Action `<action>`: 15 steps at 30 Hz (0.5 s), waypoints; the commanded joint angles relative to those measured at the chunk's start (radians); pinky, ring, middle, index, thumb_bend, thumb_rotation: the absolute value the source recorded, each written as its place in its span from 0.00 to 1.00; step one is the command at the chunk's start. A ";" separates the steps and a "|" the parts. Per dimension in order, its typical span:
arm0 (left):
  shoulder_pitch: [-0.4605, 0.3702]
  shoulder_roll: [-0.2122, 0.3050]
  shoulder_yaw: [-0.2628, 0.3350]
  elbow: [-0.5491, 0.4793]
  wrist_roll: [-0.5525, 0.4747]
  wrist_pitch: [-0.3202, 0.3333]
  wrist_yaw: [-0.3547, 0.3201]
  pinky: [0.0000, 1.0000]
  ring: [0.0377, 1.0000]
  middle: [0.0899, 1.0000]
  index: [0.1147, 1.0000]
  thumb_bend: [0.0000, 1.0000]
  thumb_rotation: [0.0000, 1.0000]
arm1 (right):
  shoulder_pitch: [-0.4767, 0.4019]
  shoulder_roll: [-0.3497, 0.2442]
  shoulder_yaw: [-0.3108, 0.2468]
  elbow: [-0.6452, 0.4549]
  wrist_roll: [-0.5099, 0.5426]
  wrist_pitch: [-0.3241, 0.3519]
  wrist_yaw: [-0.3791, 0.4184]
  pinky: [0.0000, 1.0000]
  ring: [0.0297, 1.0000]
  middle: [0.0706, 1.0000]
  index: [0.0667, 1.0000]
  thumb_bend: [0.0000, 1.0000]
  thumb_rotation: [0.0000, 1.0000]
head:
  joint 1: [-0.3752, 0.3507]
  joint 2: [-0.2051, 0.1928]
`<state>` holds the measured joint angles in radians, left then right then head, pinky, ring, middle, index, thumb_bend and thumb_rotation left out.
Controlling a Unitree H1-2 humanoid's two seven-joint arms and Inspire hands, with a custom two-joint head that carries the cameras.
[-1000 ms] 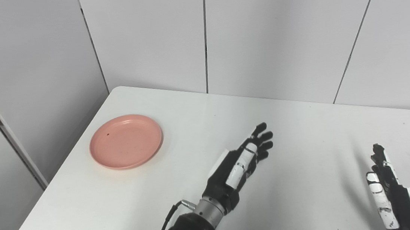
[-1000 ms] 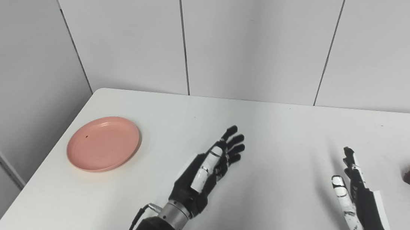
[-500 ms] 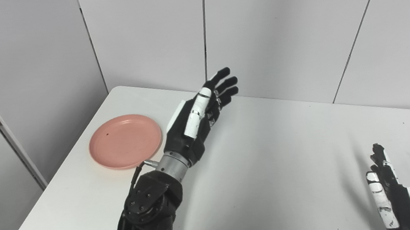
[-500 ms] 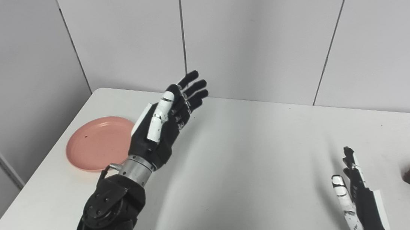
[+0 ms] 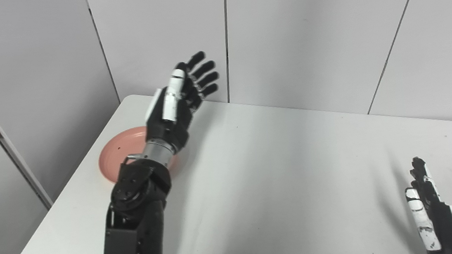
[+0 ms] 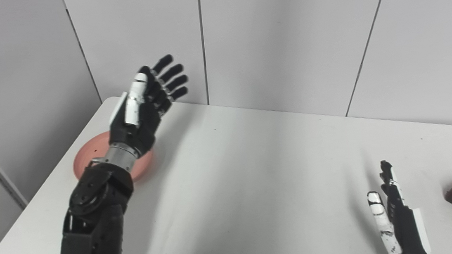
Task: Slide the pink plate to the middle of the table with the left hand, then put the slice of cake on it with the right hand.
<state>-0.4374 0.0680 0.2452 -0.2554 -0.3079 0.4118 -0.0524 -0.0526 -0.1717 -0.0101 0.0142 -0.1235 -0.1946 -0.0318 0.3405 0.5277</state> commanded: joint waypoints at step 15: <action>-0.118 0.181 0.122 0.259 -0.027 -0.190 0.020 0.87 0.88 0.88 0.87 0.43 1.00 | 0.046 -0.007 -0.006 0.077 -0.007 -0.049 -0.003 0.97 0.98 0.98 0.97 0.30 1.00 | 0.038 -0.017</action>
<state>-0.4967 0.2223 0.3577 0.0009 -0.3310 0.2844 -0.0358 -0.0537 -0.1759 -0.0119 0.0175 -0.1301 -0.2033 -0.0325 0.3651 0.5123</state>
